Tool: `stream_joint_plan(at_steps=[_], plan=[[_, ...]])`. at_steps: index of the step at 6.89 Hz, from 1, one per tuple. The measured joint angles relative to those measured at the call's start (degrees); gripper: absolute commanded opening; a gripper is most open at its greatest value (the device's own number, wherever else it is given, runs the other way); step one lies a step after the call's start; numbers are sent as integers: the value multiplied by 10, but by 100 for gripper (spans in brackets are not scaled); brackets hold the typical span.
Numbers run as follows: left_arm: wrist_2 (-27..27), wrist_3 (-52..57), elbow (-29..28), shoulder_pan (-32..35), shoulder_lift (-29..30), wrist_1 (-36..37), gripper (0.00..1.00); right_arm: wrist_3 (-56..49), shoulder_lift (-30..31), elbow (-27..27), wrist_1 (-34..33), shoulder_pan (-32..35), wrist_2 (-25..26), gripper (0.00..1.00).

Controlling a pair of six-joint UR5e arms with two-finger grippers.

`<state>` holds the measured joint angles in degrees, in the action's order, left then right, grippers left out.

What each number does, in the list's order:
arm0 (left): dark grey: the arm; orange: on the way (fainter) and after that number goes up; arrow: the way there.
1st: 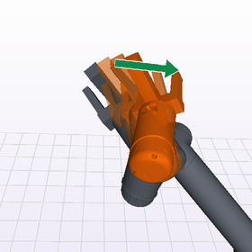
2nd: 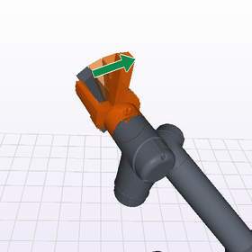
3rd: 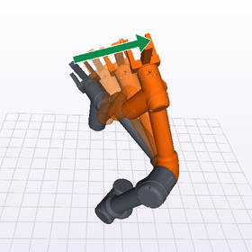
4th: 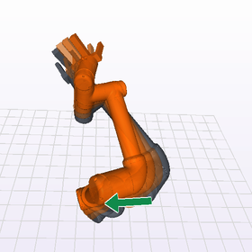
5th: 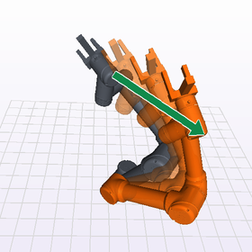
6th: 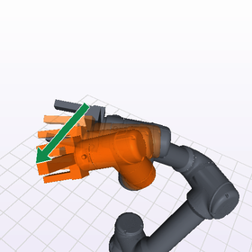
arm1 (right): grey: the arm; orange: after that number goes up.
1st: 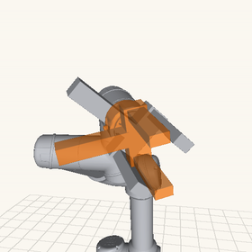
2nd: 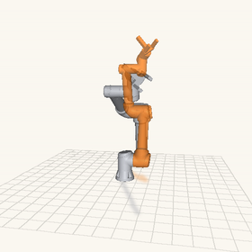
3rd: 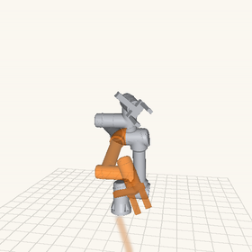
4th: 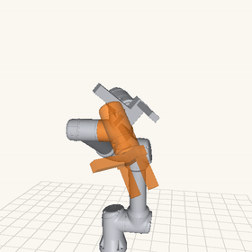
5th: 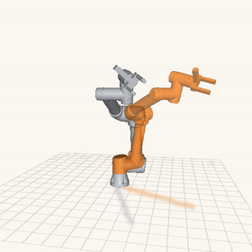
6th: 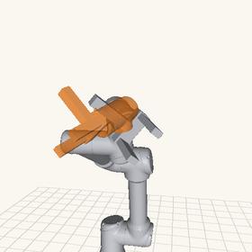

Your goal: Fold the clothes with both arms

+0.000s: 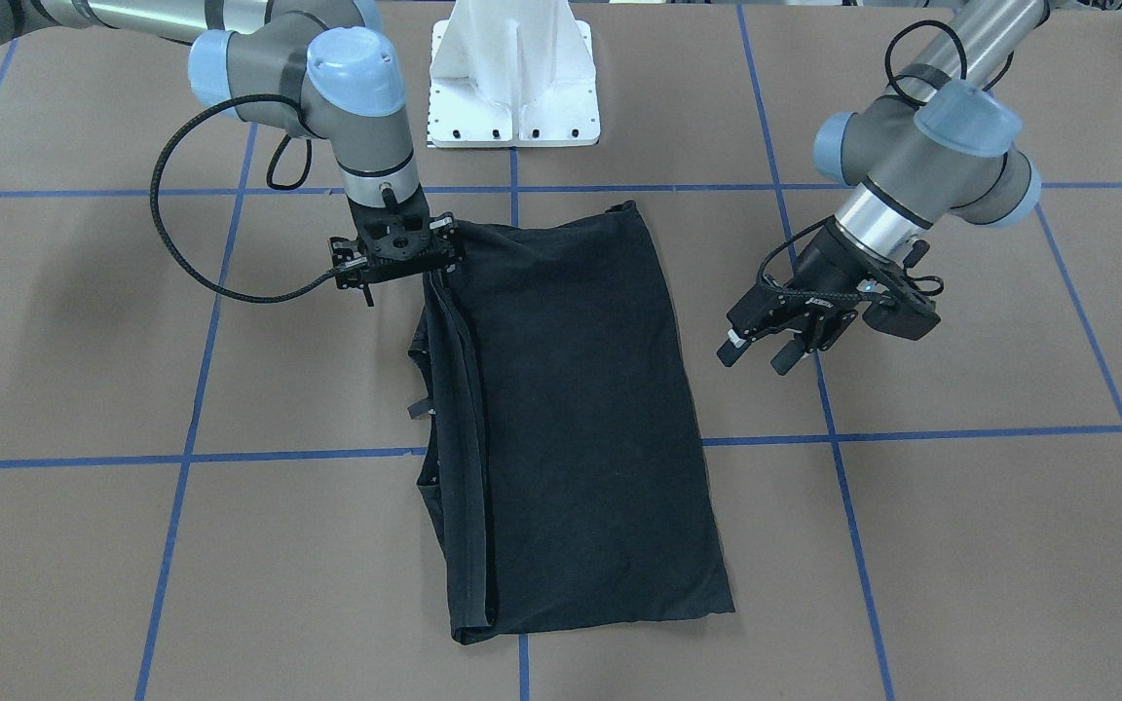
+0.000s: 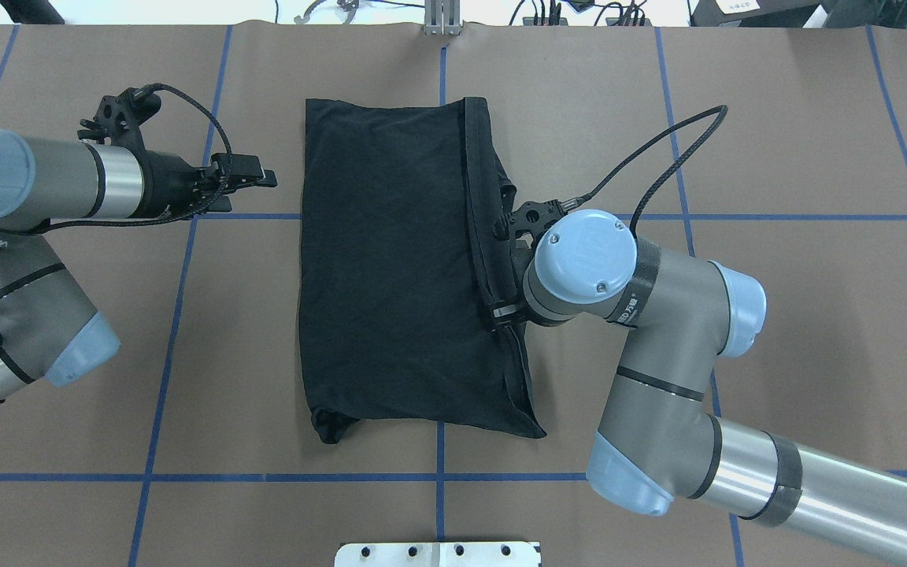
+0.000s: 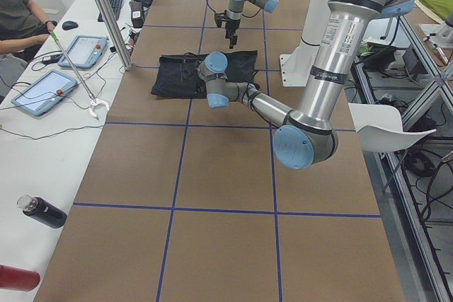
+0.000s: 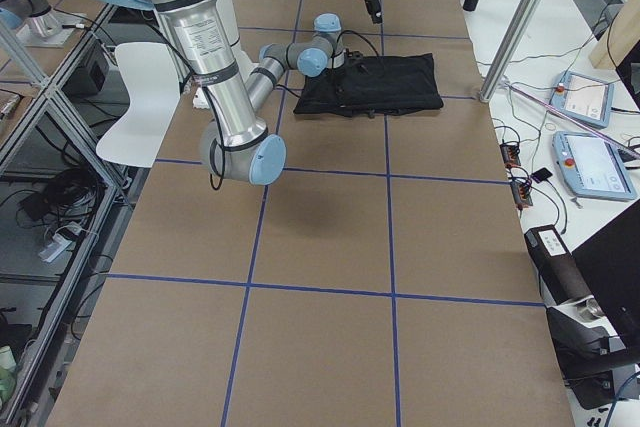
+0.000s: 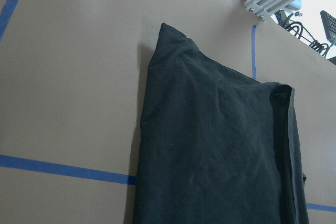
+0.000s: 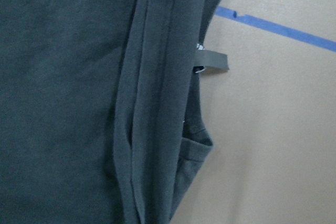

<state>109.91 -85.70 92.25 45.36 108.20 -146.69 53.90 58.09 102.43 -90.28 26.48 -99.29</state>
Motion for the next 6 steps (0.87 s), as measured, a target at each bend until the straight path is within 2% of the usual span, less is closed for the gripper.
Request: stream_joint_plan(at_steps=[6], plan=[[13,0,4,1,1,0,100,-2,-10,-39,0,-20,8,100]])
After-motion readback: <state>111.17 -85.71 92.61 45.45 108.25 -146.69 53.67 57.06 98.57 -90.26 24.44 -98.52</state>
